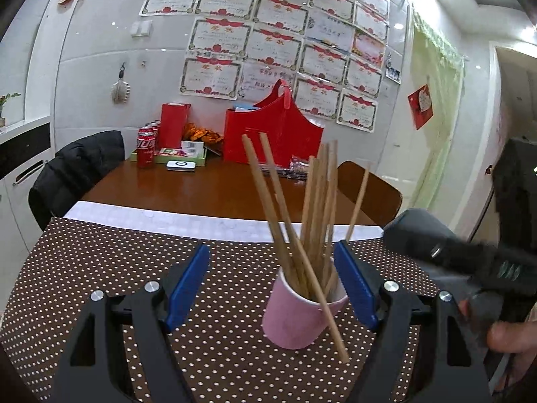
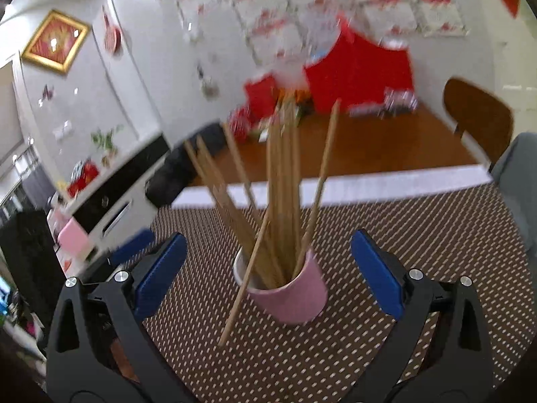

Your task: Organize utensils

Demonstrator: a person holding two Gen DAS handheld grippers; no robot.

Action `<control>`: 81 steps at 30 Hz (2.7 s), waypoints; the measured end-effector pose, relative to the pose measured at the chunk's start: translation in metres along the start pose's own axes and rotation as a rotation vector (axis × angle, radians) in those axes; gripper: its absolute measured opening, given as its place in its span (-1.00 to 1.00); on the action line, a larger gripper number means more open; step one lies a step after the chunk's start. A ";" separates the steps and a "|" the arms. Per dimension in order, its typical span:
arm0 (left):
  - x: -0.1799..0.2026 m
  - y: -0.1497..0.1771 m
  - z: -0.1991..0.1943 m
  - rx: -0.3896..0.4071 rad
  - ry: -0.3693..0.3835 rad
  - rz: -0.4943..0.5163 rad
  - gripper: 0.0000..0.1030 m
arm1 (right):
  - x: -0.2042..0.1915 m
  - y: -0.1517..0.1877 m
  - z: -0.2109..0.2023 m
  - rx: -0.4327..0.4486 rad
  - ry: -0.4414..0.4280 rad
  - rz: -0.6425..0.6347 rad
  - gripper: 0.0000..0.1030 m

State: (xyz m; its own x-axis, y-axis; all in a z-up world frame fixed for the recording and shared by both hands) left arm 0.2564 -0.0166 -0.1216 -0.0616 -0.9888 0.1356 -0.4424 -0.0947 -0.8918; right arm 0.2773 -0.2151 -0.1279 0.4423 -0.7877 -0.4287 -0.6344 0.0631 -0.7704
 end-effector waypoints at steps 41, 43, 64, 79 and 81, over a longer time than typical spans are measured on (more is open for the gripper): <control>0.002 0.013 0.078 -0.318 0.006 0.013 0.16 | -0.001 -0.022 0.013 0.075 -0.106 0.063 -0.90; 0.006 0.015 0.086 -0.349 -0.009 0.021 -0.11 | -0.002 -0.029 0.001 0.150 -0.116 0.046 -0.90; 0.029 0.024 0.092 -0.375 -0.024 0.064 -0.84 | -0.001 -0.039 0.002 0.508 -0.055 -0.106 -0.90; 0.023 0.024 0.098 -0.373 0.002 0.039 -0.84 | 0.005 -0.015 0.027 0.478 -0.050 -0.124 -0.88; 0.023 0.024 0.099 -0.372 0.003 0.036 -0.84 | 0.005 -0.013 0.027 0.468 -0.050 -0.124 -0.88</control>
State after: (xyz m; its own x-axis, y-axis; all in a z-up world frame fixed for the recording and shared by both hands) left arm 0.3328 -0.0526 -0.1824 -0.0857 -0.9904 0.1087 -0.7349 -0.0108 -0.6781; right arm 0.3049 -0.2030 -0.1328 0.5341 -0.7768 -0.3335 -0.2270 0.2482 -0.9417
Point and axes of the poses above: each gripper's, at about its wrist camera, not at the fingertips, and z roughly the way its jaws point, x to its right, y to its underside, the point moved 4 cm from there along z, roughly the way its jaws point, and after that the axes turned 6 degrees about -y, right-handed, at the moved point
